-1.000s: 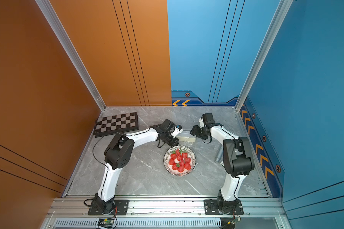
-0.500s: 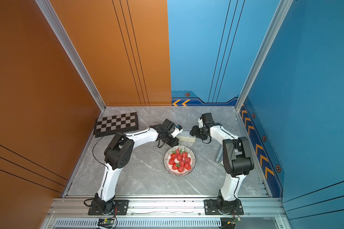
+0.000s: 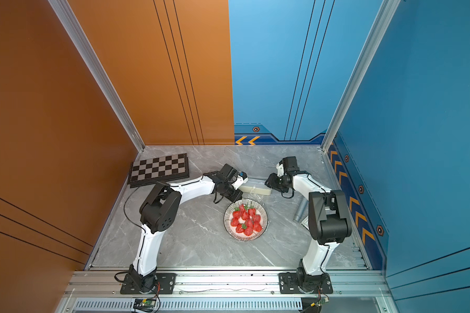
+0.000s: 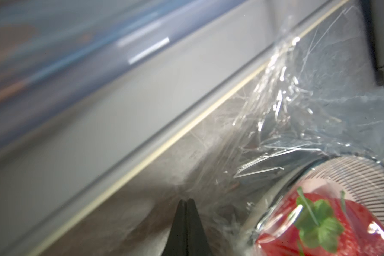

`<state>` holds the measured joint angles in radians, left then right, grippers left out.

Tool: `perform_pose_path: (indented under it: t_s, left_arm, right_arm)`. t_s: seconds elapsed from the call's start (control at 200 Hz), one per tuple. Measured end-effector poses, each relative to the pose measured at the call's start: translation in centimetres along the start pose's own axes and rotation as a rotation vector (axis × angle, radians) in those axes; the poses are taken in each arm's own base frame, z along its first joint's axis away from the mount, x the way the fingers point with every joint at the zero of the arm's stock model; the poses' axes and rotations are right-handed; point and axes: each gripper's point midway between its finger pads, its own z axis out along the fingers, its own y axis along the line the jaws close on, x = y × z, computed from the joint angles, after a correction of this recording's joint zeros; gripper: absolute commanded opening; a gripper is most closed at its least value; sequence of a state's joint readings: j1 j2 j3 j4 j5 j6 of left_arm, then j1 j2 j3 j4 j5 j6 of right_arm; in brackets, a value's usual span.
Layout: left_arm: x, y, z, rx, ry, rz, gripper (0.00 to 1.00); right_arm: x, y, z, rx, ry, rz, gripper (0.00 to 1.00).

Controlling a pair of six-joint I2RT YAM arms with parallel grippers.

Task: Wrap the plate with plastic wrap
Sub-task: Tear off the plastic wrap from the plastic wrap cutting box.

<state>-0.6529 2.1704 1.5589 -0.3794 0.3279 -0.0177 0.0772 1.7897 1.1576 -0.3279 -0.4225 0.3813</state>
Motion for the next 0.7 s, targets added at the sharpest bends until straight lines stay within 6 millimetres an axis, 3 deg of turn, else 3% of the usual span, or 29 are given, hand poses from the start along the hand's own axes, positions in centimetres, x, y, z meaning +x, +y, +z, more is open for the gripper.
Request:
perform_pose_path:
  t_s: [0.235, 0.41, 0.516, 0.616, 0.701]
  left_arm:
    - [0.2, 0.2, -0.1, -0.006, 0.005, -0.005, 0.00]
    - [0.0, 0.2, -0.5, -0.006, 0.002, -0.012, 0.24]
    - [-0.9, 0.4, -1.3, -0.010, -0.013, -0.016, 0.39]
    - [-2.5, 0.4, -3.2, -0.016, -0.059, -0.010, 0.51]
    - [-4.2, 0.3, -5.7, -0.029, -0.120, 0.000, 0.54]
  right_arm:
    - [-0.7, -1.5, -0.6, 0.003, -0.015, 0.006, 0.54]
    - [-0.9, -2.1, -1.2, 0.013, -0.018, 0.000, 0.64]
    - [-1.4, -1.9, -2.6, 0.032, -0.047, -0.019, 0.67]
    - [-2.2, -1.2, -4.9, 0.046, -0.100, -0.054, 0.68]
    - [-2.6, -0.1, -7.1, 0.036, -0.146, -0.088, 0.69]
